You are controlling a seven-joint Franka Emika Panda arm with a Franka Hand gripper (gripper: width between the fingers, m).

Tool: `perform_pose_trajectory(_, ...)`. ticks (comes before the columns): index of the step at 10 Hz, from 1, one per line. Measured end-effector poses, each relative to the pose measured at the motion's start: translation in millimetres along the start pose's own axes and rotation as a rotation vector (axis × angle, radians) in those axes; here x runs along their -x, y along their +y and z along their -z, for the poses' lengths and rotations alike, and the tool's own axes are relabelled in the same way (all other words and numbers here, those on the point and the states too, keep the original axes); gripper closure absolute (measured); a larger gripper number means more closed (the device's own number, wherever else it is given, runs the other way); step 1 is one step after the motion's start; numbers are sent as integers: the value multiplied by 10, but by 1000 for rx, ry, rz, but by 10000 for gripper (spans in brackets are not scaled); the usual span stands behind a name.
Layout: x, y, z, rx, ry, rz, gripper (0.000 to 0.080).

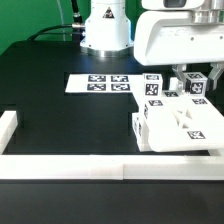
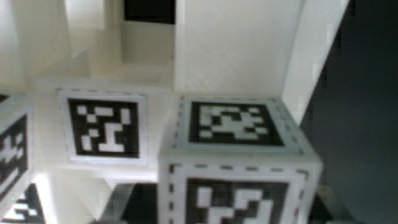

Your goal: Assemble chair

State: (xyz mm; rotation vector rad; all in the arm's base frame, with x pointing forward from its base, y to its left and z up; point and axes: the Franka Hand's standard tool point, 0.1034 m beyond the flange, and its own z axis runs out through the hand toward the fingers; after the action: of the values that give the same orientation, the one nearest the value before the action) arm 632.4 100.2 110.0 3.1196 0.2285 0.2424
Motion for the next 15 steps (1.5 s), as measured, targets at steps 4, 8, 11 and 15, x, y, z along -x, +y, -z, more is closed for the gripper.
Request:
perform_pose_trajectory(4, -13, -1, 8, -3, 3, -218, 518)
perform_pose_trajectory(8, -23, 26, 15, -1, 6, -488, 517)
perform_pose_trajectory(11, -8, 111, 5, 10, 3, -682, 517)
perform_pose_trajectory(15, 1, 241, -2, 26, 9, -911, 515)
